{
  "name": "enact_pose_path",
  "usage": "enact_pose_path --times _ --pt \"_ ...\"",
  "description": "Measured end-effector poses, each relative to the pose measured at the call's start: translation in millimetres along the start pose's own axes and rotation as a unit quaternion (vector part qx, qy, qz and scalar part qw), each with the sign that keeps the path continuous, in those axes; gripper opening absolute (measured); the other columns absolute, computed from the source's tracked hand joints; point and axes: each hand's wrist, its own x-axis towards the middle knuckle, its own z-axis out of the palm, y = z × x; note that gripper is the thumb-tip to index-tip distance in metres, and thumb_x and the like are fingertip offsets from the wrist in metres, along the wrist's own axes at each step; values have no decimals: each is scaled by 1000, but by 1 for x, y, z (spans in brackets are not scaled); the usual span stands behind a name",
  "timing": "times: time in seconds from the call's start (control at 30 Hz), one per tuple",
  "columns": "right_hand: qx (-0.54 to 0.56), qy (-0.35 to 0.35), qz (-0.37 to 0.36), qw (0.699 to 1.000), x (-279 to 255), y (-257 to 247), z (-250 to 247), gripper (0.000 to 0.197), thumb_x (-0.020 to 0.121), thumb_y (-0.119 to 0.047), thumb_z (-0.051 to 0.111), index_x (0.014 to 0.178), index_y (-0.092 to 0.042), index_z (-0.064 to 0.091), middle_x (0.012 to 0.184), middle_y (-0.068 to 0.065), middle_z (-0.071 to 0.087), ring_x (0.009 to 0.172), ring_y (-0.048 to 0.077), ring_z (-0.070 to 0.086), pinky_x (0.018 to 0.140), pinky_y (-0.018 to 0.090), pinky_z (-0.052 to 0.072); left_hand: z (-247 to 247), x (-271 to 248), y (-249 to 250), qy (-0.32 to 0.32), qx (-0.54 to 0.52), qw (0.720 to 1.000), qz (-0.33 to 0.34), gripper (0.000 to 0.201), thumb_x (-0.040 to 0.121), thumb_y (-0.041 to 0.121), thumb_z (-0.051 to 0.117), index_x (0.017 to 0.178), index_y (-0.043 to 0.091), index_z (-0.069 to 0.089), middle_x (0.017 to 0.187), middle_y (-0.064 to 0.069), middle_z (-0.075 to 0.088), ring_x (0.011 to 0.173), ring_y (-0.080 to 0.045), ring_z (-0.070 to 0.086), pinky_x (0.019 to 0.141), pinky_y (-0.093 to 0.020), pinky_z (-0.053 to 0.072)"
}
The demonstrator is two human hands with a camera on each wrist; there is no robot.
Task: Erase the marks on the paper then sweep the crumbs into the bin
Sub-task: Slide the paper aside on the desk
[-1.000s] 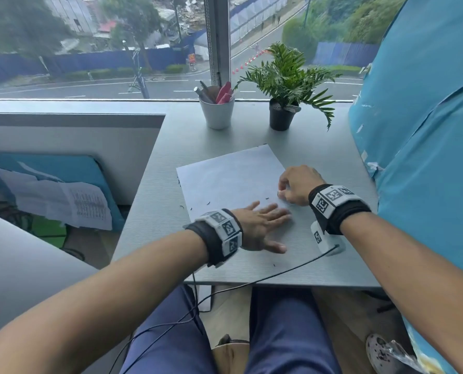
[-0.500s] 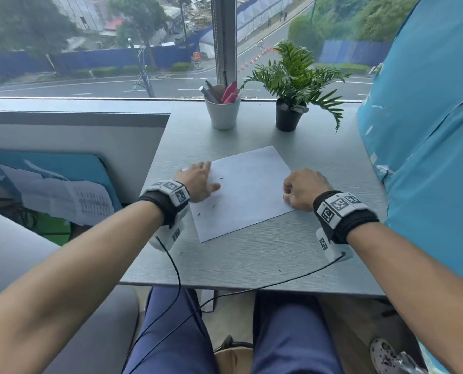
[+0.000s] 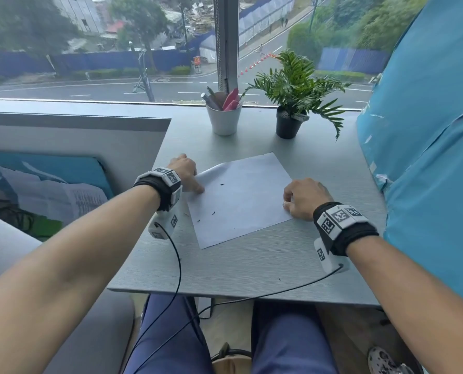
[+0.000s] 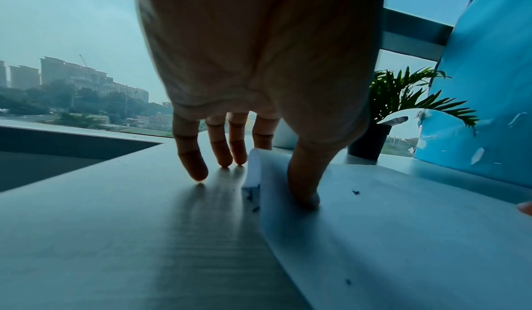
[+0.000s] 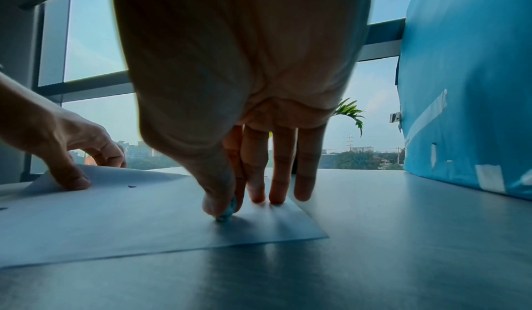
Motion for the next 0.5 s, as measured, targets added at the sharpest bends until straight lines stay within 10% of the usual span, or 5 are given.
enact_pose_path --times 0.2,0.33,0.5 --pt "36 6 18 999 -6 0 3 11 82 -34 64 87 -28 70 100 0 70 94 25 63 80 31 50 -3 -8 0 43 -172 984 -36 53 71 32 88 111 13 59 108 -7 60 99 -24 55 82 -33 49" --pt "55 19 18 998 -15 -13 8 11 84 -34 63 90 -27 69 102 1 69 95 26 63 78 30 46 5 -26 -18 53 -400 909 -104 75 60 25 95 120 18 52 115 -5 61 106 -24 62 95 -42 53" --pt "66 10 -27 997 -25 -44 13 13 85 -36 65 92 -26 70 102 2 69 95 25 64 80 31 47 13 -60 -34 84 -522 846 -68 33 71 -12 77 87 17 72 96 -6 74 88 -23 70 79 -38 61"
